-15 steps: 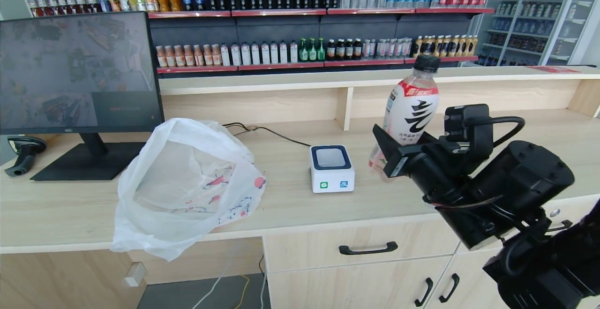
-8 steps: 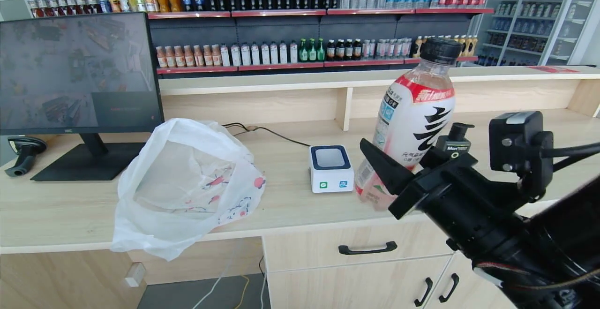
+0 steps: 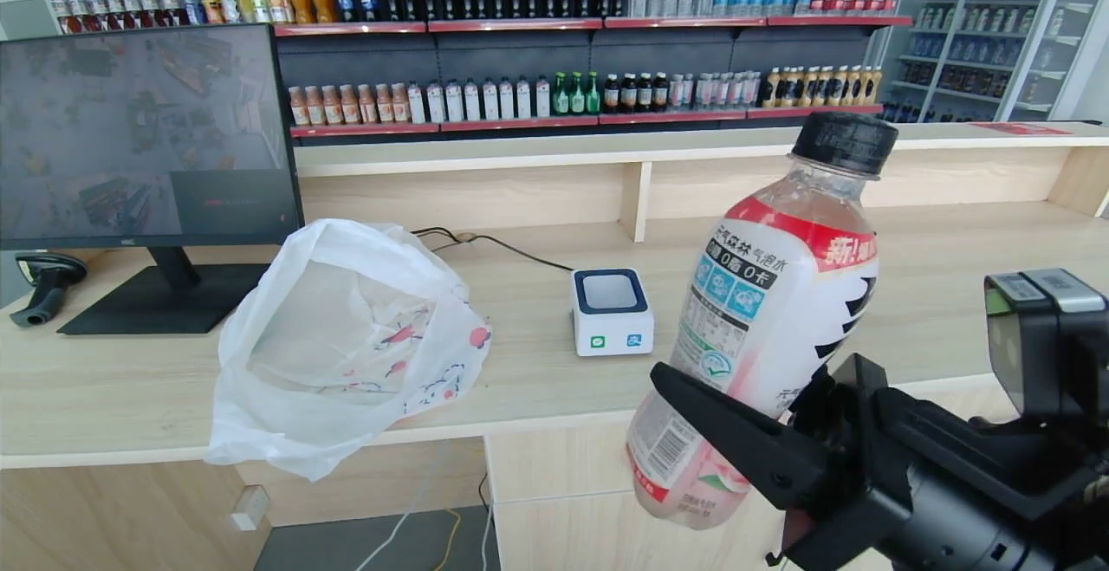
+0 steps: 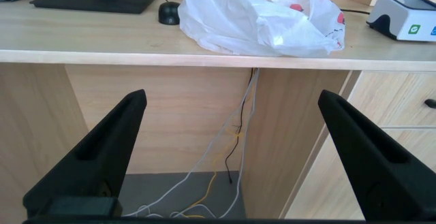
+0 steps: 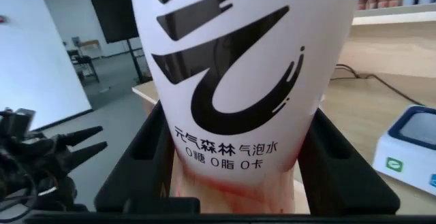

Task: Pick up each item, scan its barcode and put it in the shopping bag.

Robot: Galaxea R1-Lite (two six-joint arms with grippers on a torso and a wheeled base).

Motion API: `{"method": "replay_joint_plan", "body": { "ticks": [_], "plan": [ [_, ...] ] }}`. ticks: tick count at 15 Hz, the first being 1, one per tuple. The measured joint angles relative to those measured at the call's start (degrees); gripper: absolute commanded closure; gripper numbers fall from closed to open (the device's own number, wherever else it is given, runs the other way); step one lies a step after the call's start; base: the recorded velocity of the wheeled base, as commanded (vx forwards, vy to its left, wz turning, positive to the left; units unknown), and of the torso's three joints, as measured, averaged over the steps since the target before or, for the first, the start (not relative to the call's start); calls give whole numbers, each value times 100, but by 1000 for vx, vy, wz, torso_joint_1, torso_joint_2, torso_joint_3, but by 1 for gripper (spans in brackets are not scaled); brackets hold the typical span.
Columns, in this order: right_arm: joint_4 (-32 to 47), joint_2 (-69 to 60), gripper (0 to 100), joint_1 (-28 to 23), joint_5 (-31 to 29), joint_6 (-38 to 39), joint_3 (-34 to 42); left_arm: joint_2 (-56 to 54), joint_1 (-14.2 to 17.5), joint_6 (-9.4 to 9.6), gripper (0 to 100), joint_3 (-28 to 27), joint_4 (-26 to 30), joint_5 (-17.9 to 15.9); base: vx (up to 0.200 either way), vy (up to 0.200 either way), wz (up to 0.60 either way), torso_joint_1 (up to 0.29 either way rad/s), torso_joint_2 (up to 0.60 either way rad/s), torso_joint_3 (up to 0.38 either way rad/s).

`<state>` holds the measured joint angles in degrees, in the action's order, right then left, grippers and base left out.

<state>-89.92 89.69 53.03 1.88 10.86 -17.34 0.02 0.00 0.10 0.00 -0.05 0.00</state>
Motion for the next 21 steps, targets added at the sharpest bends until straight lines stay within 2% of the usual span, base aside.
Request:
{"method": "replay_joint_plan", "body": {
  "ticks": [2,7,10,14,21],
  "plan": [
    [-5,-16,100,13,411,690,-184,0,0,0,0,0,0,0,0,0,0,0,0,0],
    [-2,-35,100,13,466,2185,-678,0,0,-2,0,0,-2,0,0,0,0,0,0,0],
    [-2,-63,100,9,463,2748,-916,0,0,0,0,0,-2,0,0,0,0,0,0,0],
    [-10,-55,100,9,461,2814,-1152,0,0,0,0,0,-2,0,0,0,0,0,0,0],
    [-2,-129,100,20,461,2773,-1052,0,0,0,0,0,0,0,0,0,0,0,0,0]
  ]
}}
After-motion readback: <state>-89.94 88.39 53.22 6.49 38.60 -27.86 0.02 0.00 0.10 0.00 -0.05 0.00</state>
